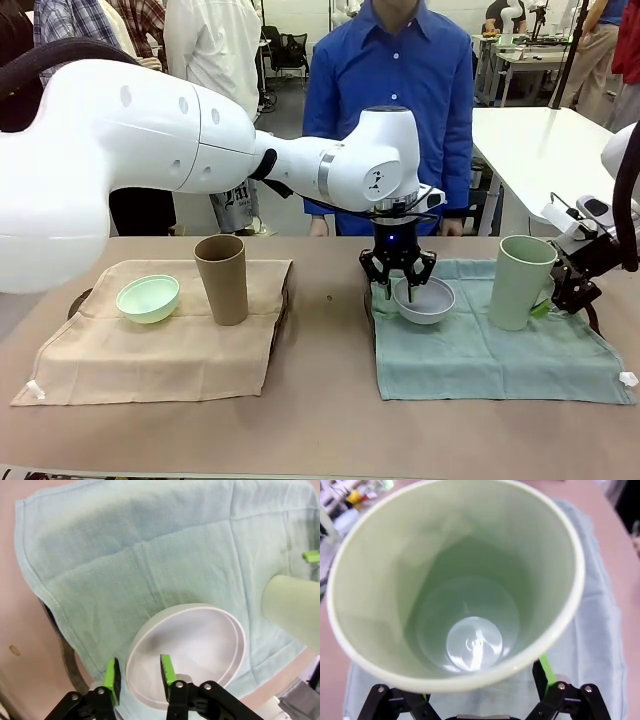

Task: Set up a tray with a mat and arrange the tableware.
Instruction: Place the Picnic Bowl and Reusable plastic cup back onto the Handle tray in front of the human's position.

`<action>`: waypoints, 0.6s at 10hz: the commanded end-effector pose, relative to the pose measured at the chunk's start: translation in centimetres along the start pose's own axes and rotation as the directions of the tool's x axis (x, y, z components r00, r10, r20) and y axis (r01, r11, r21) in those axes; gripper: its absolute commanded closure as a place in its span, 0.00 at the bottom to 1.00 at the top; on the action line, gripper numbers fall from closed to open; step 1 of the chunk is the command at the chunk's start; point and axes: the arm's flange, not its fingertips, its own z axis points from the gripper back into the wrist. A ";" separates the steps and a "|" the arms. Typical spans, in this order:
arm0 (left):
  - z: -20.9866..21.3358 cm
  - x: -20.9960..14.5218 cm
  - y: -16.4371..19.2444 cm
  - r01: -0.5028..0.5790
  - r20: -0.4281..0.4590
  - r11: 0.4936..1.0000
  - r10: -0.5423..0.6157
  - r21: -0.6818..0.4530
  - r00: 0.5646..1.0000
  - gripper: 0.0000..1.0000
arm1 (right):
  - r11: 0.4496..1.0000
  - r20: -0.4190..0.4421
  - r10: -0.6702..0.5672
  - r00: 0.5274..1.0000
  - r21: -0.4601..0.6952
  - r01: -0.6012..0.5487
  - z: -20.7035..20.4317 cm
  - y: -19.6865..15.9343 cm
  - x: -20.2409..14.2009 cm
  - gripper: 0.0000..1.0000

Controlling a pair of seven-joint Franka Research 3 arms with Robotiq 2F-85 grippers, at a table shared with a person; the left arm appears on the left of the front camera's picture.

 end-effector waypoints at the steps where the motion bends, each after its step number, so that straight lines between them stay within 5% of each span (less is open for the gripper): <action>1: 0.5 0.2 0.2 0.011 -0.049 1.000 -0.012 -0.022 0.999 0.12 | 0.996 -0.224 -0.078 0.971 -0.052 0.068 0.3 2.0 2.6 0.01; 2: 0.9 0.1 0.4 0.009 -0.052 1.000 -0.010 -0.026 0.999 0.00 | 0.991 -0.290 -0.121 0.949 -0.089 0.099 1.3 2.5 3.3 0.01; 4: 2.1 -0.4 1.1 0.008 -0.035 0.999 -0.010 -0.047 0.999 0.00 | 0.970 -0.333 -0.237 0.913 -0.139 0.201 3.9 3.4 4.0 0.01; 5: 3.0 -1.0 1.3 0.011 -0.030 0.999 -0.012 -0.039 0.999 0.17 | 0.948 -0.344 -0.306 0.888 -0.191 0.253 5.2 3.8 4.4 0.01; 6: 4.0 -1.6 1.5 0.016 -0.021 1.000 -0.016 -0.023 1.000 0.08 | 0.921 -0.338 -0.379 0.861 -0.226 0.317 6.1 4.3 5.4 0.01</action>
